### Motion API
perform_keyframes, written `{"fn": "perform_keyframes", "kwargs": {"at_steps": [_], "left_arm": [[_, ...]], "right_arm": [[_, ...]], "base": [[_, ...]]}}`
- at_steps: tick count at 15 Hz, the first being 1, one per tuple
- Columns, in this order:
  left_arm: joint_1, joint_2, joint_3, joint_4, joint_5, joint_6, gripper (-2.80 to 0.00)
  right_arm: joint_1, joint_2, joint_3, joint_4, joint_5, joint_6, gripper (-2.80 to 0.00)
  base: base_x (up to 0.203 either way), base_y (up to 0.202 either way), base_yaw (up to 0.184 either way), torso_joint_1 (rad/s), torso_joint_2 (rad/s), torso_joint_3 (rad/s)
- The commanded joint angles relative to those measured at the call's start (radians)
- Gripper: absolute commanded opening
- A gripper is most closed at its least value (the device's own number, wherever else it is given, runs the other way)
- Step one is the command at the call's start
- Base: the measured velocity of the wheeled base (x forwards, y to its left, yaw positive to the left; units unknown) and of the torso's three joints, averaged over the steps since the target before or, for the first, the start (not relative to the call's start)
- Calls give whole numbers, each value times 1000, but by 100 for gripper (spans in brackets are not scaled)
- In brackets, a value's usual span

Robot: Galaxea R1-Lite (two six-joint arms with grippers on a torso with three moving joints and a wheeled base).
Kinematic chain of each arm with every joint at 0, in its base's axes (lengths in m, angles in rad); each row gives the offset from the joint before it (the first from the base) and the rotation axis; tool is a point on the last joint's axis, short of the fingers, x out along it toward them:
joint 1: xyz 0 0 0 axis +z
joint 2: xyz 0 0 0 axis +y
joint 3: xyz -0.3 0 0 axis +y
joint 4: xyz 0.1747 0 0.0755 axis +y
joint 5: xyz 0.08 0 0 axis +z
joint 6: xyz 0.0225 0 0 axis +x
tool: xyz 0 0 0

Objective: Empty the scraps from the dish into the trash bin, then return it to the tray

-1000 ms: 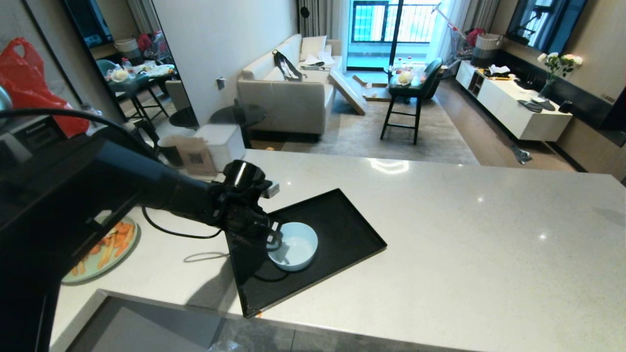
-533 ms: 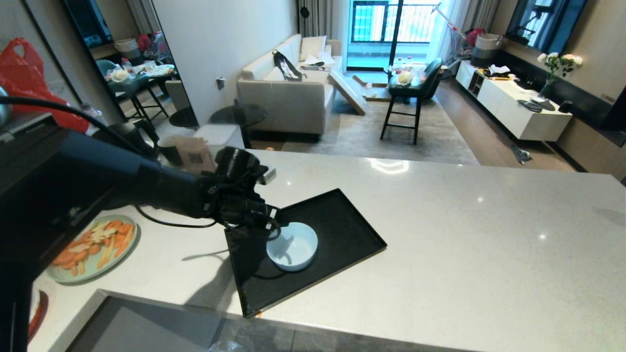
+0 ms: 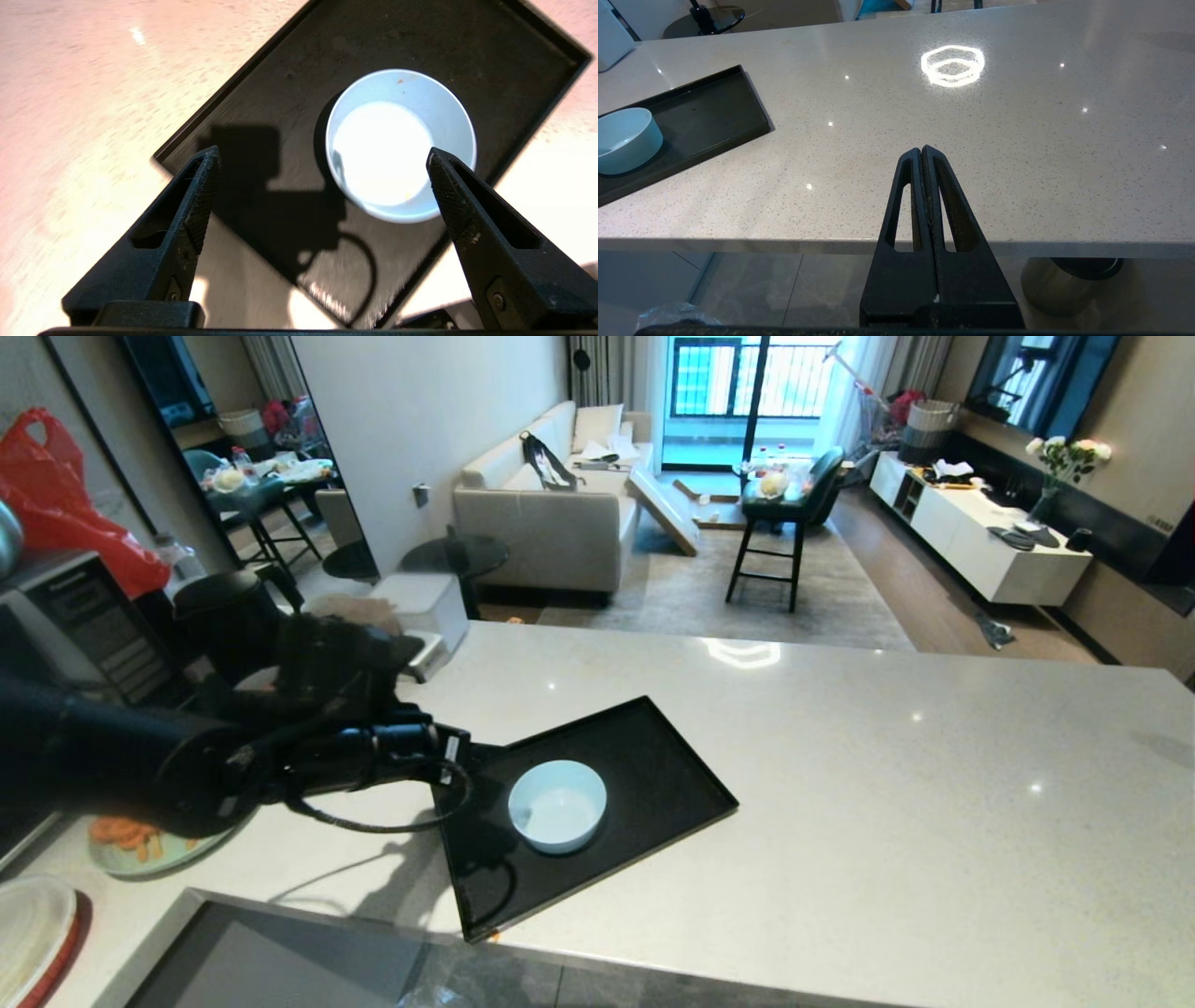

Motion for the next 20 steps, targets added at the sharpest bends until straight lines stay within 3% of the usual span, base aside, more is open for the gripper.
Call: {"fn": "perform_keyframes", "kwargs": {"at_steps": [1, 3, 4, 15, 20], "left_arm": [[38, -216, 149, -36, 0, -6, 0], [79, -336, 249, -51, -3, -11, 0], [100, -396, 294, -54, -6, -14, -280], [141, -1060, 697, -37, 25, -202, -280], [163, -1460, 781, 177, 71, -198, -280]], "right_arm": [[0, 0, 0, 0, 0, 0, -280], [0, 0, 0, 0, 0, 0, -280], [0, 0, 0, 0, 0, 1, -280], [0, 0, 0, 0, 0, 1, -280], [0, 0, 0, 0, 0, 0, -280]], "base": [[0, 0, 0, 0, 0, 0], [0, 0, 0, 0, 0, 0], [0, 0, 0, 0, 0, 0], [0, 0, 0, 0, 0, 0], [0, 0, 0, 0, 0, 0]]}}
